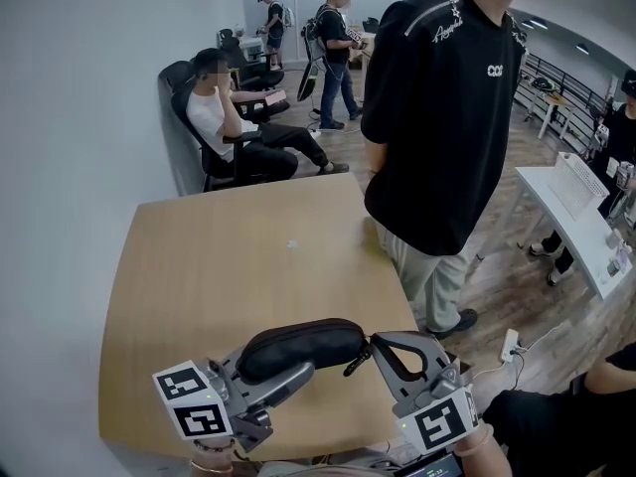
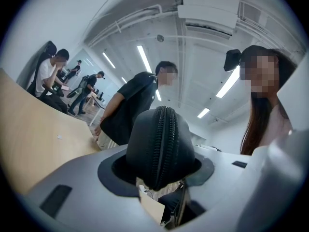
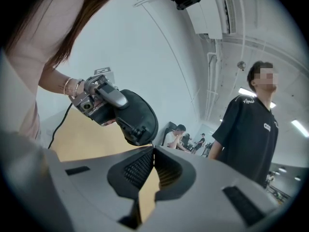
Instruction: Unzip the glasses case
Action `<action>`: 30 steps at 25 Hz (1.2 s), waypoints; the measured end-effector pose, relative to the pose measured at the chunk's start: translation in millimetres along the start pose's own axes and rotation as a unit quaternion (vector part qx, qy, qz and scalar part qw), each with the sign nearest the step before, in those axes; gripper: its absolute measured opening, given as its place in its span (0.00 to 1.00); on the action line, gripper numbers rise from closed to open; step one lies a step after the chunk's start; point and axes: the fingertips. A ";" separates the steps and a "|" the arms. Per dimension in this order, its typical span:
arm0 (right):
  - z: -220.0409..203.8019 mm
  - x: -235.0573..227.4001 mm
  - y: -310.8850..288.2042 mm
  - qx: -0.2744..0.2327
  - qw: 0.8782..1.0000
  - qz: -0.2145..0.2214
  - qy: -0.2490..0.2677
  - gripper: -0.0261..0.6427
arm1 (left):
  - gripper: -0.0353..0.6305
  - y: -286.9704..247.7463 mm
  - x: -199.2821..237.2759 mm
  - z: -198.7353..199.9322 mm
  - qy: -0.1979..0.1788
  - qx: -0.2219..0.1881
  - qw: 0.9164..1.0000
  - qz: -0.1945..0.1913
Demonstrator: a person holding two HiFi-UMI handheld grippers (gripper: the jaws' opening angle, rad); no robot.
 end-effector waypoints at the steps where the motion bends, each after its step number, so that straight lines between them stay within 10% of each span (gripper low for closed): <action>1: 0.1 0.5 -0.3 0.000 1.000 -0.001 0.003 0.06 | 0.37 0.6 0.6 -0.5 0.001 0.003 1.000 -0.001; 30: -8.7 -2.6 -13.5 0.002 0.999 -0.002 0.035 0.06 | 0.37 -4.4 17.0 -14.6 0.020 0.065 0.998 -0.002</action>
Point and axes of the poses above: the fingertips, and each gripper's own axes: y backward along the fingers, x to its left, z out of its top, and after that the axes turned 3 degrees about y, right-handed
